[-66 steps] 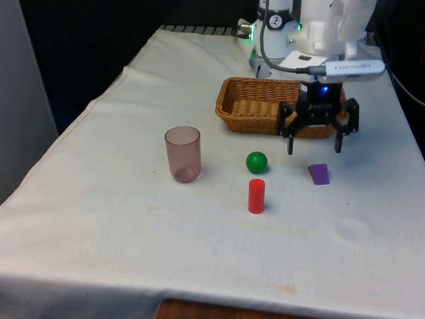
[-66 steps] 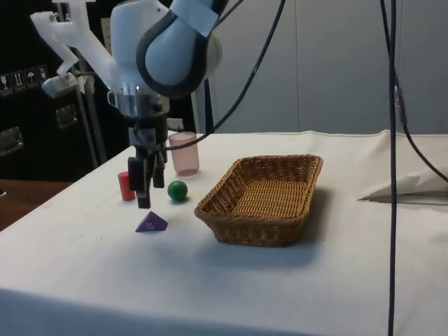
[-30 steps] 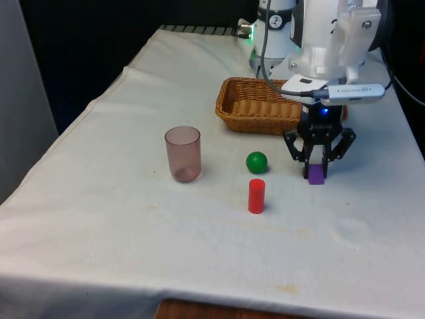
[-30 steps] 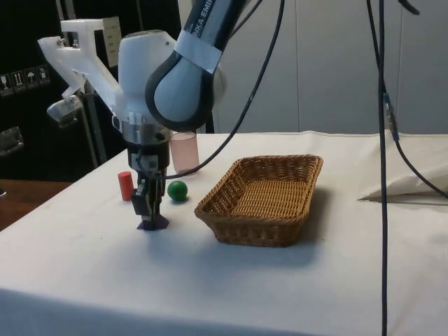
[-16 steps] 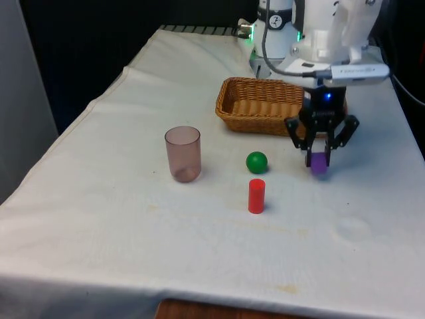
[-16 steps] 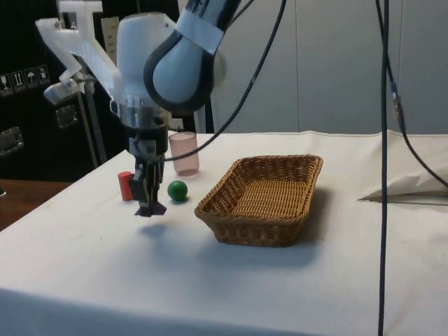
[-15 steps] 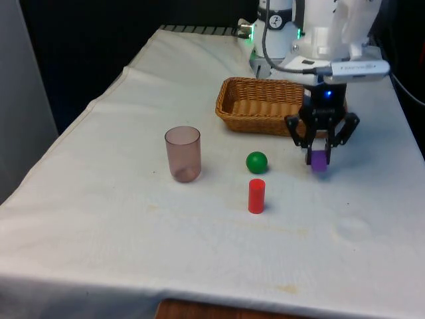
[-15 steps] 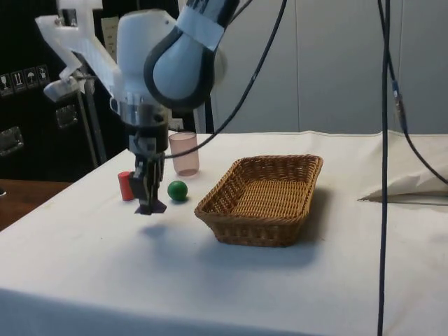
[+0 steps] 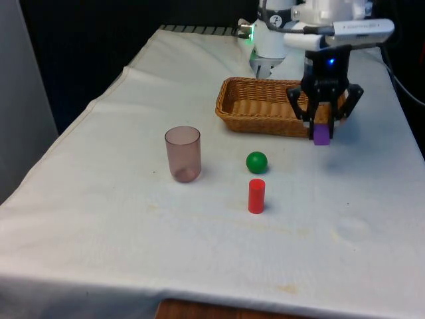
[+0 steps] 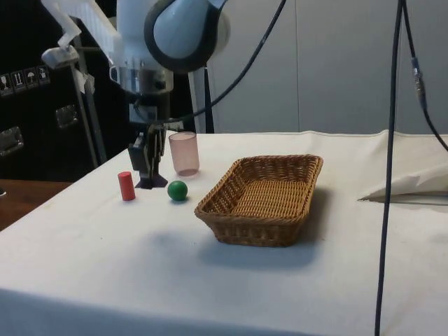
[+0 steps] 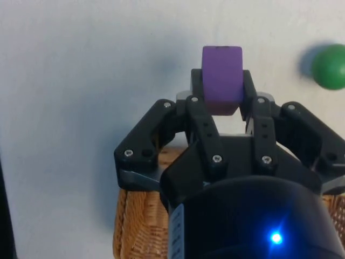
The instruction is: Pick up the triangular block and place it into the basket.
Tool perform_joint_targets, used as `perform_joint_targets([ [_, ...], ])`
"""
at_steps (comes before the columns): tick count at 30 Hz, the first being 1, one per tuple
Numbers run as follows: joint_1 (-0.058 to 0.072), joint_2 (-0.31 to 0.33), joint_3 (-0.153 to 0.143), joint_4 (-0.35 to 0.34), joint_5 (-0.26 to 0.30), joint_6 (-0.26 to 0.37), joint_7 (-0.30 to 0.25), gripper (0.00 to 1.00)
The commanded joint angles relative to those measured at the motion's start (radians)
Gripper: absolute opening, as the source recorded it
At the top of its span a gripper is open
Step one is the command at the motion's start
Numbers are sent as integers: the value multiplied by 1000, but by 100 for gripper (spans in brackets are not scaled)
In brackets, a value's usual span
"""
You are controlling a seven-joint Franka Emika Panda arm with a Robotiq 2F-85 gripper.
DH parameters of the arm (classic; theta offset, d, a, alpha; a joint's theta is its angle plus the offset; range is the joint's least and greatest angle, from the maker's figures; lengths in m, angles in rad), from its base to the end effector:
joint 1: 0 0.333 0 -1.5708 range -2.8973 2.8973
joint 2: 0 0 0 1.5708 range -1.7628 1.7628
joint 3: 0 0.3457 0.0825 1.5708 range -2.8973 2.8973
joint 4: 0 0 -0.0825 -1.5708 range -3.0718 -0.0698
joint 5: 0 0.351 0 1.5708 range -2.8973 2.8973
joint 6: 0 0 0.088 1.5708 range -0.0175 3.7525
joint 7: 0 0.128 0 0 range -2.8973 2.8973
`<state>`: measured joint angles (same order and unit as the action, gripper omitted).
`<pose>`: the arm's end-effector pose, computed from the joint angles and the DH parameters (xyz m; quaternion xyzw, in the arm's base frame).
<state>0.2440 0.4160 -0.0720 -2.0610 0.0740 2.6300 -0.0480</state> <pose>0.5940 0.1043 0.2780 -0.9935 -0.0830 -0.0767 0.0111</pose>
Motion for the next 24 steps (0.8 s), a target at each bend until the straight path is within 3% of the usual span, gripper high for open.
perform_joint_targets([
  [1, 0, -9, -1, -3, 0, -6, 0, 34],
  [7, 4, -93, -7, -58, -7, -45, 9, 34],
  [9, 0, -91, -3, -55, 0, -47, 0, 34],
  [11, 6, -117, -6, -88, -8, -40, 12, 34],
  [24, 7, -210, -3, -225, -6, 4, 8, 34],
])
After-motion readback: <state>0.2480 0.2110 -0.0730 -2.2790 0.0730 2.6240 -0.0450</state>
